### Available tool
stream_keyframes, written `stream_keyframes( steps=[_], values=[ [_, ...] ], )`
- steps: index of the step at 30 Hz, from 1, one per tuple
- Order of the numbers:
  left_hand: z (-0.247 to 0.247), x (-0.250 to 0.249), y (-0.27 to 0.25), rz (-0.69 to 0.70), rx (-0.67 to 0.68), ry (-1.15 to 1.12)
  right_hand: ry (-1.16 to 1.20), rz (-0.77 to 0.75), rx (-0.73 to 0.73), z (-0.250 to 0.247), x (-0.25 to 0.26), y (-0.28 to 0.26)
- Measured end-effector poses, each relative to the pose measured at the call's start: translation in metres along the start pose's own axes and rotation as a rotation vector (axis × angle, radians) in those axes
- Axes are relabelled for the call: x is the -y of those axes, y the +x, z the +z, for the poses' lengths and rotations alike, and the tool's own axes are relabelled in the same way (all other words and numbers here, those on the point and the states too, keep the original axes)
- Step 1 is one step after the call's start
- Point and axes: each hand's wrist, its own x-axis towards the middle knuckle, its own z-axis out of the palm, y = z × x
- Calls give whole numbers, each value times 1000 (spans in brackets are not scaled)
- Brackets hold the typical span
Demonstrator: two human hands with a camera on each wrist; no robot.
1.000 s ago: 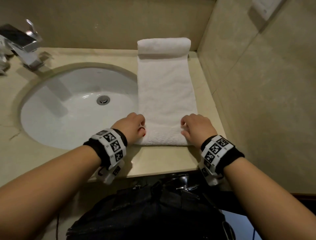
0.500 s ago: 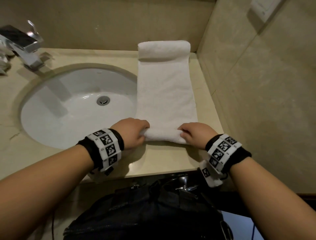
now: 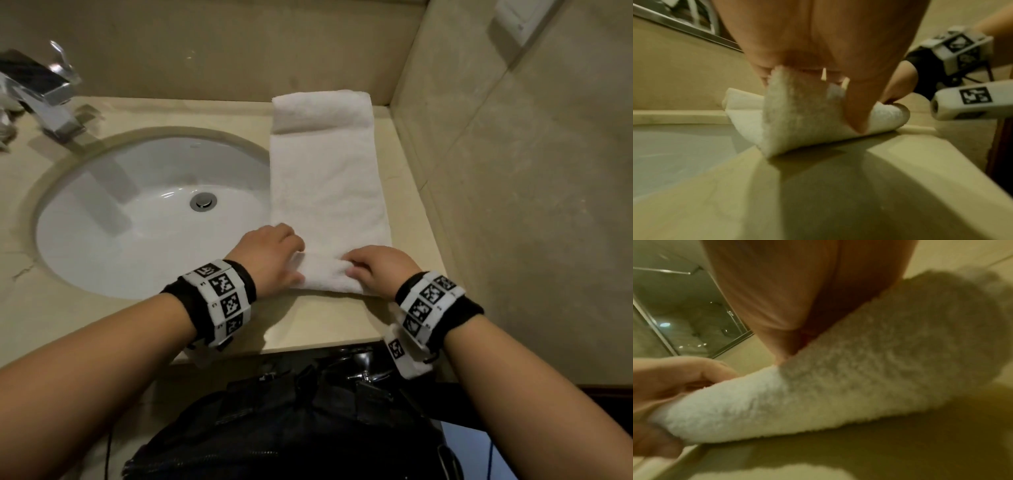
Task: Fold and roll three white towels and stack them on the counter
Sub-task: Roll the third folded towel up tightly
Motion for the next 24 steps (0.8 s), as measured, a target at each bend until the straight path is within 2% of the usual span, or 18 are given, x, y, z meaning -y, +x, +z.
stream_keyframes(
  steps=[3,5,7,8,10,13,17,19,21,24],
  values=[
    [4,-10,-2,140,101,191,105,47,147,-4,-3,9],
    [4,-9,1,115,123,173,56,7,48,-3,-4,4],
    [-3,-7,6,30,145,15,-70,-84,-127,-2,-4,-7],
    [-6,-7,9,-6,172,-61,-147,-135,-156,0,-5,-12],
    [-11,-5,12,-44,276,-135,-221,-183,-143,4,-5,-17],
    [-13,-7,11,-50,390,-51,-101,-112,-82,1,-5,-12],
    [-4,-19,3,117,253,245,-54,-21,135,-6,-6,3],
    [2,-20,1,101,238,241,-22,21,181,-7,-6,9],
    [5,-15,4,84,253,170,8,20,110,-8,-4,8],
    [3,-4,14,84,333,35,-214,-162,-116,-4,-4,-6]
  ],
)
